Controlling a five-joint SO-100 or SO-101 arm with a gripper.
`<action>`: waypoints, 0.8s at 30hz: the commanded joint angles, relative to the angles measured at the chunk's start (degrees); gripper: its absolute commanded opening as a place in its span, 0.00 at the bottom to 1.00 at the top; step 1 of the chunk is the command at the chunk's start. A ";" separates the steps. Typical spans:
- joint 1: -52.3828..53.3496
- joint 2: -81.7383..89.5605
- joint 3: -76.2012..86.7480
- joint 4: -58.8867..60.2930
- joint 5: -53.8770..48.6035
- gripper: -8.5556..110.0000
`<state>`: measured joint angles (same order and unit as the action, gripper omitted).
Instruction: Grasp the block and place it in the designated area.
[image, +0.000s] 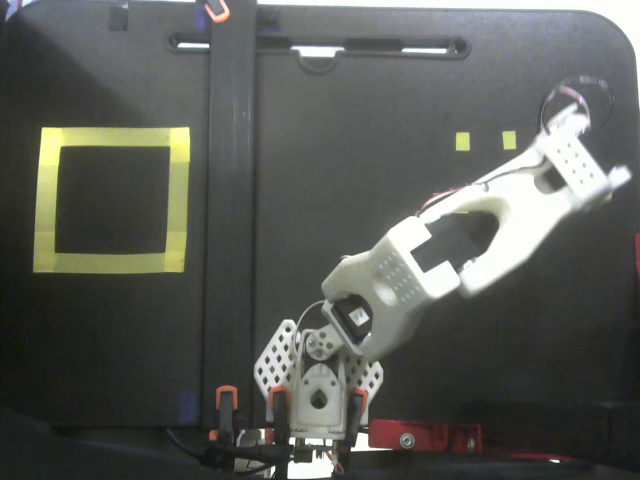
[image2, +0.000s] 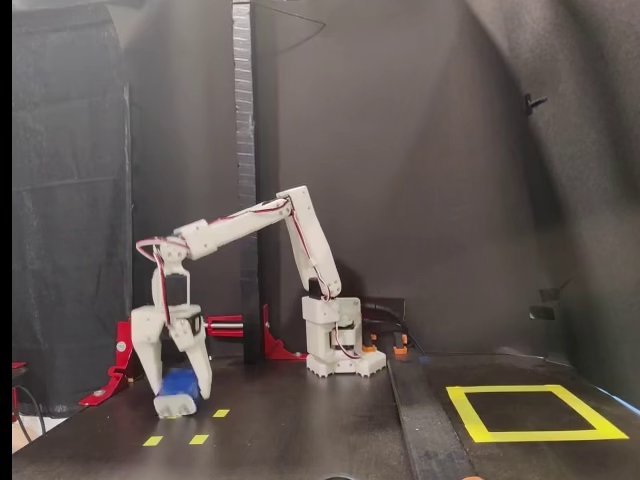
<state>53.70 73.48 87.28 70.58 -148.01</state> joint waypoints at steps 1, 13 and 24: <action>-0.26 4.48 -3.96 1.93 0.88 0.27; -2.11 5.98 -14.33 11.07 3.60 0.27; -2.46 8.17 -16.08 14.06 4.39 0.27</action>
<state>51.33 78.13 74.00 84.46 -144.05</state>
